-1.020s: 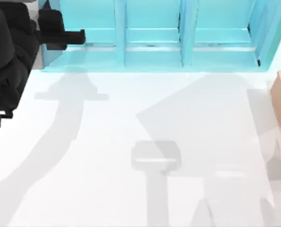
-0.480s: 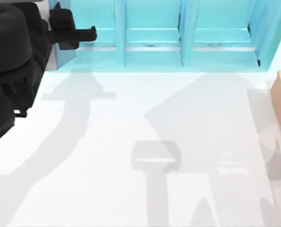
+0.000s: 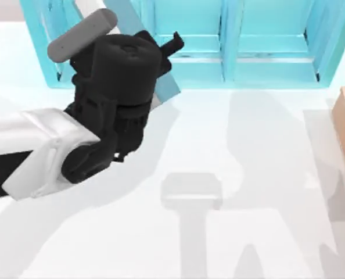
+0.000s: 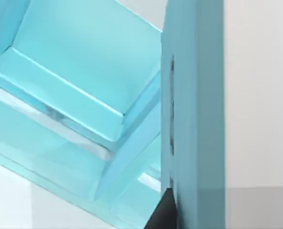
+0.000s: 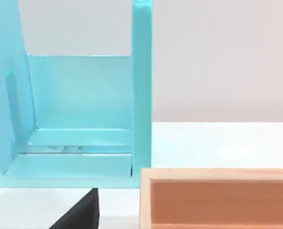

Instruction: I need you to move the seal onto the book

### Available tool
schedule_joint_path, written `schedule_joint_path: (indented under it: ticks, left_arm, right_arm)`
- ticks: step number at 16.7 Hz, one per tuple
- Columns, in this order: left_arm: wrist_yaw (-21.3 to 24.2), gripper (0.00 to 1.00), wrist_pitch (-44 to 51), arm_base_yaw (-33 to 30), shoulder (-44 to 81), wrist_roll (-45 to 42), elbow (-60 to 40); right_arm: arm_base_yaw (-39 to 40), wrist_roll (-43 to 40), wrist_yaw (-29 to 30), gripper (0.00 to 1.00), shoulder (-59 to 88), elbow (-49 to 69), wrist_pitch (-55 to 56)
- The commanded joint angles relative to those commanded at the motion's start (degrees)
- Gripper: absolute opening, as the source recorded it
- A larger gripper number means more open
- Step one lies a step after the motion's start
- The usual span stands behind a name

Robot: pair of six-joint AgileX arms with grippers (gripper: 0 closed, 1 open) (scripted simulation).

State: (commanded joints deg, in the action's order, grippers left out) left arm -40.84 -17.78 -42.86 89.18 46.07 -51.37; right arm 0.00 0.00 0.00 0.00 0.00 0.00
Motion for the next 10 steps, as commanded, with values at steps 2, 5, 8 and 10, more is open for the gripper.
schedule_joint_path:
  ticks: [2, 5, 8, 10]
  left_arm:
    - [-4.5, 0.00, 1.4, -4.1, 4.7, 13.5, -1.9]
    - [-11.0, 0.00, 3.6, -10.1, 11.1, 34.0, -4.6]
    - [-16.8, 0.00, 5.7, -15.6, 16.5, 52.8, -7.0]
    - [-20.2, 0.00, 7.0, -18.7, 19.2, 63.4, -8.2]
  right_arm:
    - [0.0, 0.0, 0.0, 1.00, 0.0, 0.0, 0.0]
    - [0.0, 0.0, 0.0, 1.00, 0.0, 0.0, 0.0]
    - [0.0, 0.0, 0.0, 1.00, 0.0, 0.0, 0.0]
    - [0.0, 0.0, 0.0, 1.00, 0.0, 0.0, 0.0]
